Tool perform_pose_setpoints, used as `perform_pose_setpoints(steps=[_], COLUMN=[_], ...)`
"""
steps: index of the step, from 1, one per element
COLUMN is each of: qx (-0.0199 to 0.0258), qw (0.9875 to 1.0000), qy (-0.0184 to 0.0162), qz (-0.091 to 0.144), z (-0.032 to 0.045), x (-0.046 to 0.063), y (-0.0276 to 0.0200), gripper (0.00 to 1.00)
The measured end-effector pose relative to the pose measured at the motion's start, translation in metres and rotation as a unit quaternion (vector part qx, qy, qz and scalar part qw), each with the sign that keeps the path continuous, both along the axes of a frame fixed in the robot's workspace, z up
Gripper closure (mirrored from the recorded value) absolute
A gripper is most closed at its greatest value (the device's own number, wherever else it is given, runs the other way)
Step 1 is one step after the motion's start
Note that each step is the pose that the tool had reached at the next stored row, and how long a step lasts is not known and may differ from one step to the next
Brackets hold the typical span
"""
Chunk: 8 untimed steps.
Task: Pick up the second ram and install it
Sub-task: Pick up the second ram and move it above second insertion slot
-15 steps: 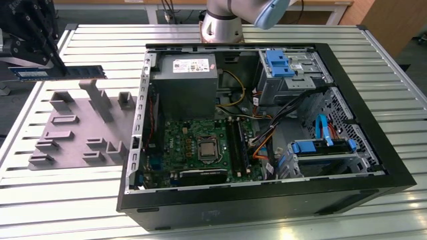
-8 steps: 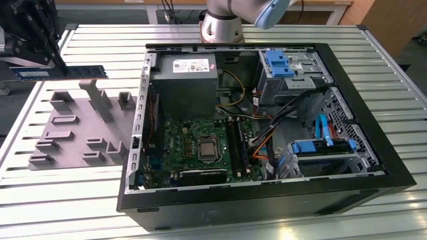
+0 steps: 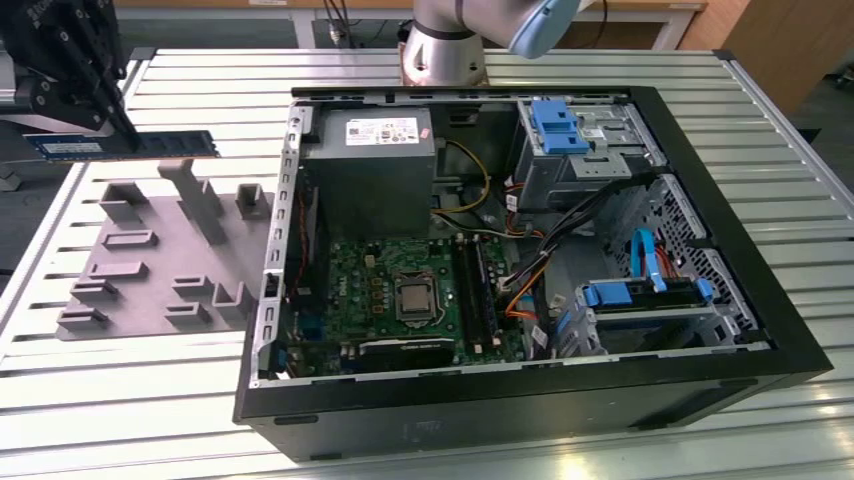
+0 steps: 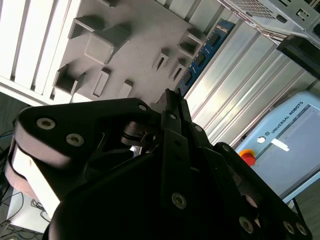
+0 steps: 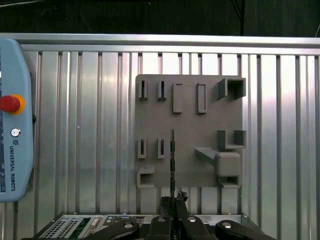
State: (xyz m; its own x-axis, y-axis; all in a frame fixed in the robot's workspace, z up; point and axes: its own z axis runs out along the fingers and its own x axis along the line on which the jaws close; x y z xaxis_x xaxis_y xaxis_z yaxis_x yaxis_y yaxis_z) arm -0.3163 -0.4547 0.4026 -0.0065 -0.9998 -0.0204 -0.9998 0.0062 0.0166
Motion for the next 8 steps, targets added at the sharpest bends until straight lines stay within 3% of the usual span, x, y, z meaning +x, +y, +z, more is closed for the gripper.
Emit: perform_pose_setpoints(steps=[8], qx=[0.0], qw=[1.0], qy=[0.0], qz=[0.0], z=[0.0], x=[0.0109], y=[0.0], gripper=[0.86])
